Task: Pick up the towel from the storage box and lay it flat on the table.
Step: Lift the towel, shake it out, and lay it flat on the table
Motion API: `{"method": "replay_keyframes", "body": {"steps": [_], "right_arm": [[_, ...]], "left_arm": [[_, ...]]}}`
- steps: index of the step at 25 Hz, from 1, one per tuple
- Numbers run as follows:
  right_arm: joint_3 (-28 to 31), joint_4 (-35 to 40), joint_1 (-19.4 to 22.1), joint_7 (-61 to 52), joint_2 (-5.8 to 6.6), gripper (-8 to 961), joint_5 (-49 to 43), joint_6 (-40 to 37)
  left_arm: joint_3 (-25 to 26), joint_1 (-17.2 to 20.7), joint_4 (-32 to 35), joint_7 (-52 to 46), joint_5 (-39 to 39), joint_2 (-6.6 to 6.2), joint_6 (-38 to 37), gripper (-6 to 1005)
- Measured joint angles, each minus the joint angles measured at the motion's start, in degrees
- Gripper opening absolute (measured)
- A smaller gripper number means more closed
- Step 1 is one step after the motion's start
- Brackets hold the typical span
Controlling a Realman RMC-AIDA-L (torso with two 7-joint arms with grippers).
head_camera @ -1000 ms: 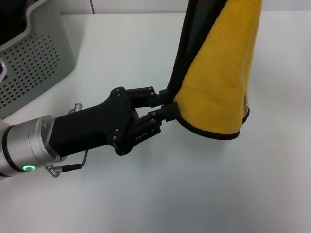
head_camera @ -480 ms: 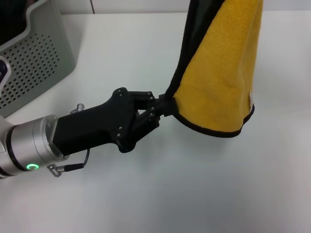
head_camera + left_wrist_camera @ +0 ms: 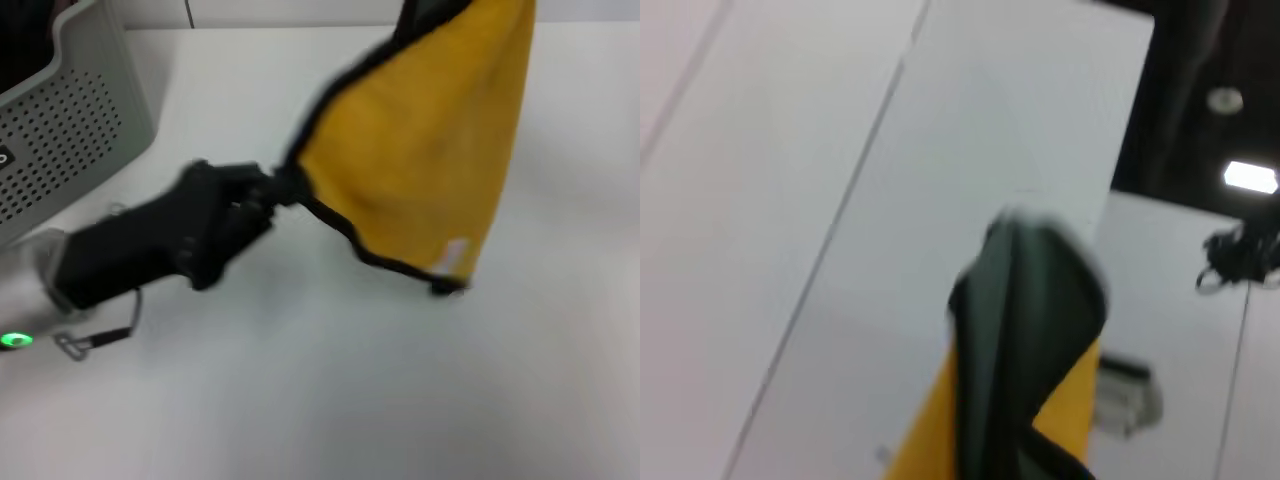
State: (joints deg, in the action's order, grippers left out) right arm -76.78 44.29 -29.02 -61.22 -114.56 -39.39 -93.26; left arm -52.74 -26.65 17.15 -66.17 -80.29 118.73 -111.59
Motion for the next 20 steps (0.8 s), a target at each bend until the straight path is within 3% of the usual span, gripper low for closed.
{"method": "replay_keyframes", "body": {"steps": [5, 10, 16, 20], "right_arm": [[0.1, -0.1, 1.2, -7.0, 3.73, 17, -4.6, 4.3], [0.1, 1.5, 1.2, -15.3, 6.69, 17, -12.2, 8.5], [0.1, 3.1, 1.5, -17.8, 7.01, 18, -15.6, 7.5], [0.2, 4.6, 6.0, -18.2, 4.69, 18, -17.4, -0.4]], "left_arm": [[0.0, 4.3, 6.5, -5.9, 7.2, -1.93, -4.3, 21], [0.0, 8.1, 17.3, -14.2, 11.3, -2.35, -4.6, 21], [0.1, 7.0, 23.2, -20.0, 9.7, -4.78, -4.3, 21], [-1.1, 7.0, 23.6, -20.1, 5.5, -6.68, -4.9, 22]]}}
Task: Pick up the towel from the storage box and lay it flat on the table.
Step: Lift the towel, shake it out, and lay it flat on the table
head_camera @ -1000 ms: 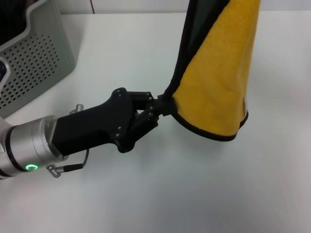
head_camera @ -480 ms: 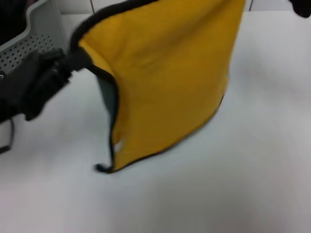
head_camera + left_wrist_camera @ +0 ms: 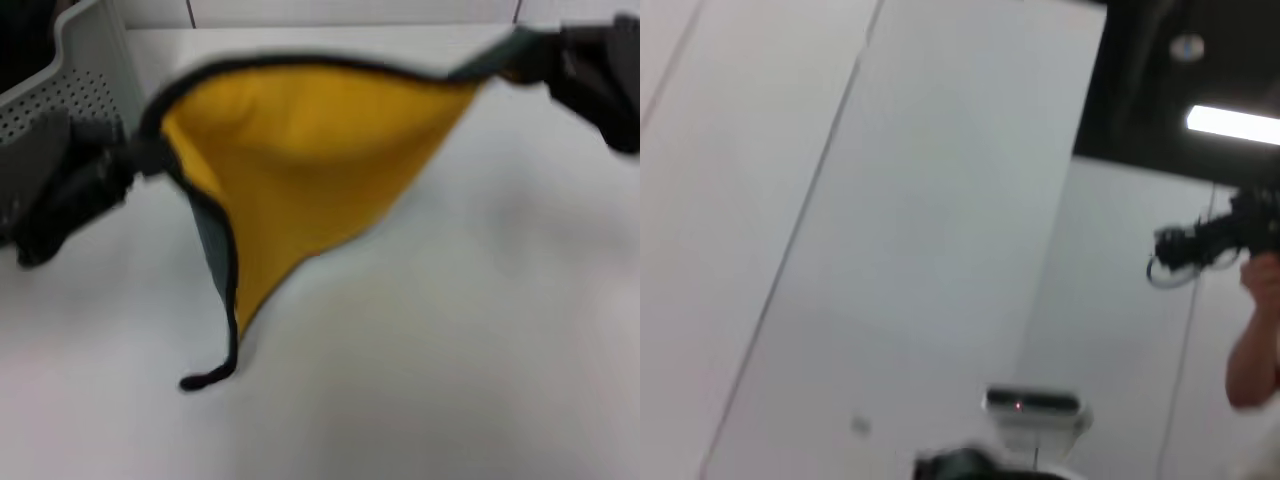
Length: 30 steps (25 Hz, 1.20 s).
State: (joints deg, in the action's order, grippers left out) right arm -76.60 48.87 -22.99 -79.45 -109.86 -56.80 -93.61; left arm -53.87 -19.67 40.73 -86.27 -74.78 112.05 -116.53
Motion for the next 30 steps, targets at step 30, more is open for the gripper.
{"method": "replay_keyframes", "body": {"steps": [30], "right_arm": [[-4.6, -20.9, -9.5, 2.8, -6.19, 21, -8.1, 21.0]], "left_arm": [[11.5, -6.7, -1.1, -8.5, -38.4, -1.48, 19.9, 22]]}}
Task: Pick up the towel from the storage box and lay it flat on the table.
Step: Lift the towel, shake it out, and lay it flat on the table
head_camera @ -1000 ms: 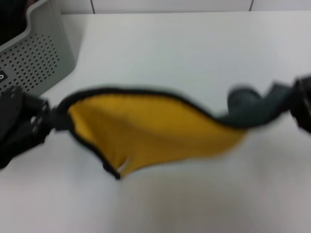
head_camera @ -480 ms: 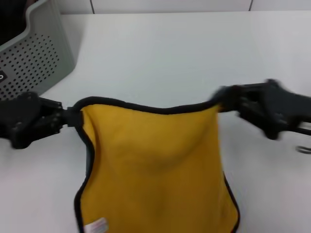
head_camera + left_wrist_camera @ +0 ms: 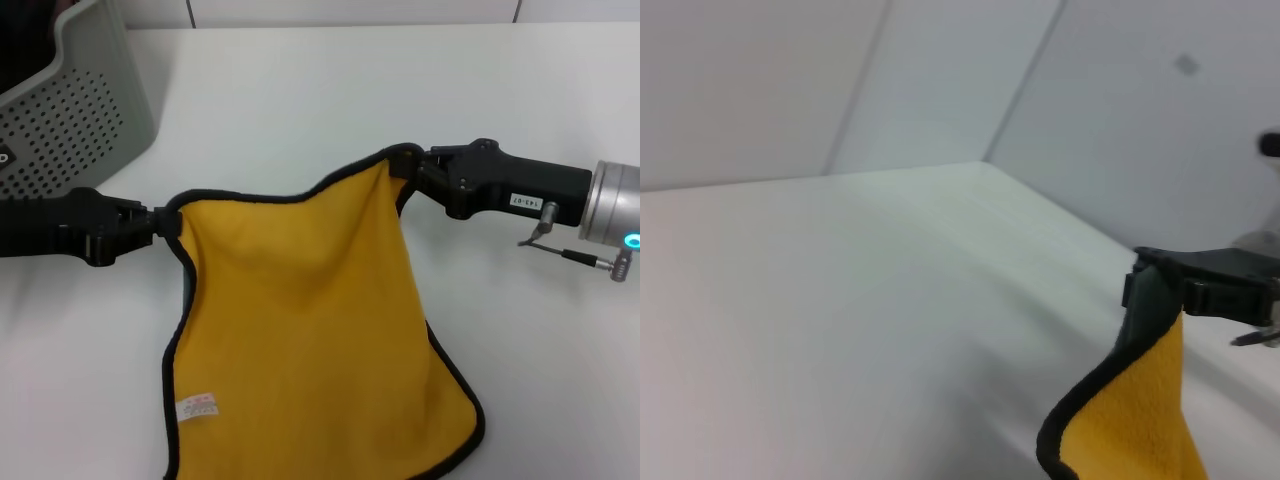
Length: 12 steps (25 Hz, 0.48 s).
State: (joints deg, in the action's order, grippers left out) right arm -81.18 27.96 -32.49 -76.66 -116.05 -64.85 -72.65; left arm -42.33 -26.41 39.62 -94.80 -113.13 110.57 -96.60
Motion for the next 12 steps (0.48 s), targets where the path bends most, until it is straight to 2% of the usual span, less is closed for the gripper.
{"method": "replay_keyframes", "body": {"steps": [4, 7, 12], "right_arm": [[-0.8, -0.1, -0.4, 0.2, 0.25, 21, -0.2, 4.2], [-1.4, -0.2, -1.3, 0.9, 0.17, 22, -0.8, 7.3], [-2.6, 0.0, -3.2, 1.1, -0.07, 22, -2.0, 11.4]], "left_arm": [[1.8, 0.2, 0.0, 0.0, 0.4, 0.33, 1.8, 22], [5.0, 0.2, 0.2, 0.2, 0.3, 0.78, 2.2, 23], [5.4, -0.4, 0.7, 0.0, -0.5, 0.84, 3.5, 23]]}}
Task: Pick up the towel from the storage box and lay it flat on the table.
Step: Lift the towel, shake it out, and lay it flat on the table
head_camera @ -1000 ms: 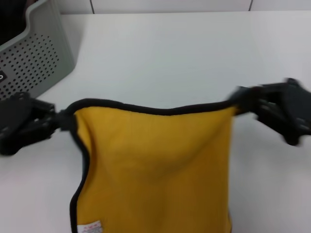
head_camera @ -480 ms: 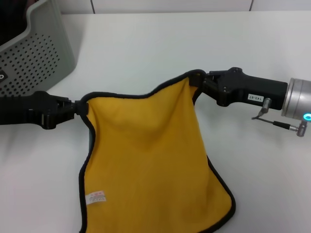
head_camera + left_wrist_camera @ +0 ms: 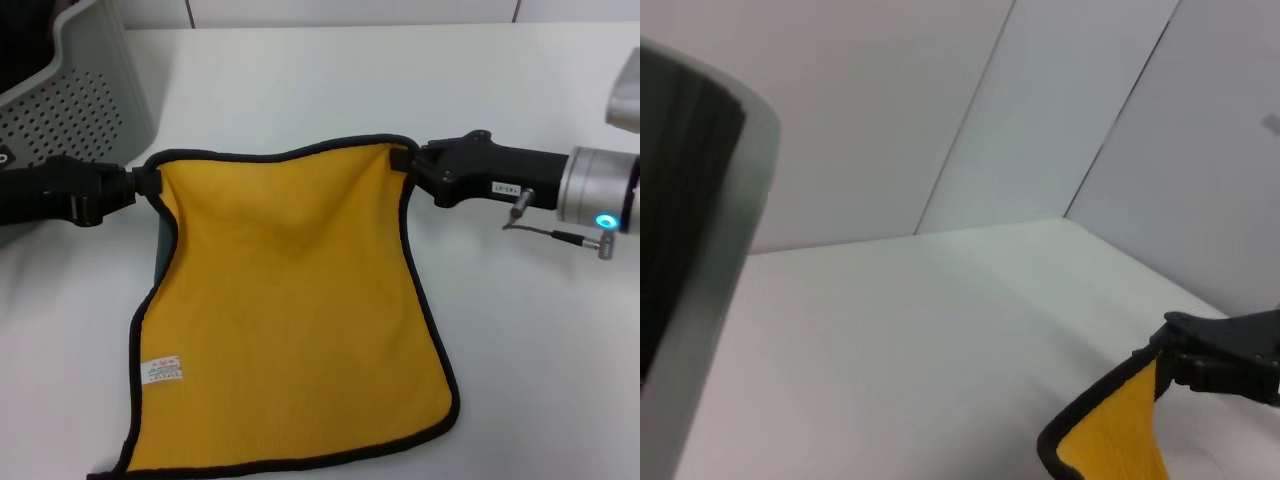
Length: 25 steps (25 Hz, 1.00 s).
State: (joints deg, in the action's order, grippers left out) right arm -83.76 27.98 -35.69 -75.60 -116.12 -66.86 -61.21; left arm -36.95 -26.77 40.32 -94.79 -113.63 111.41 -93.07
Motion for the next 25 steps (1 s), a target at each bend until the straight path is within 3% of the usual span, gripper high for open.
{"method": "replay_keyframes", "body": {"steps": [12, 17, 25], "right_arm": [[-1.6, 1.0, -3.6, 0.2, 0.08, 23, -0.2, 5.7], [-2.2, 0.9, -4.1, 0.1, 0.11, 23, -0.3, 6.7], [-3.0, 0.9, -4.0, 0.0, 0.03, 24, -0.3, 7.4]], "left_arm": [[0.4, -0.2, 0.0, 0.0, -0.7, 0.53, 3.2, 23], [0.4, -0.6, 0.0, 0.4, -0.7, 1.46, 5.1, 23], [0.6, -0.7, 0.0, 0.6, 0.1, 1.59, 5.6, 23]]}}
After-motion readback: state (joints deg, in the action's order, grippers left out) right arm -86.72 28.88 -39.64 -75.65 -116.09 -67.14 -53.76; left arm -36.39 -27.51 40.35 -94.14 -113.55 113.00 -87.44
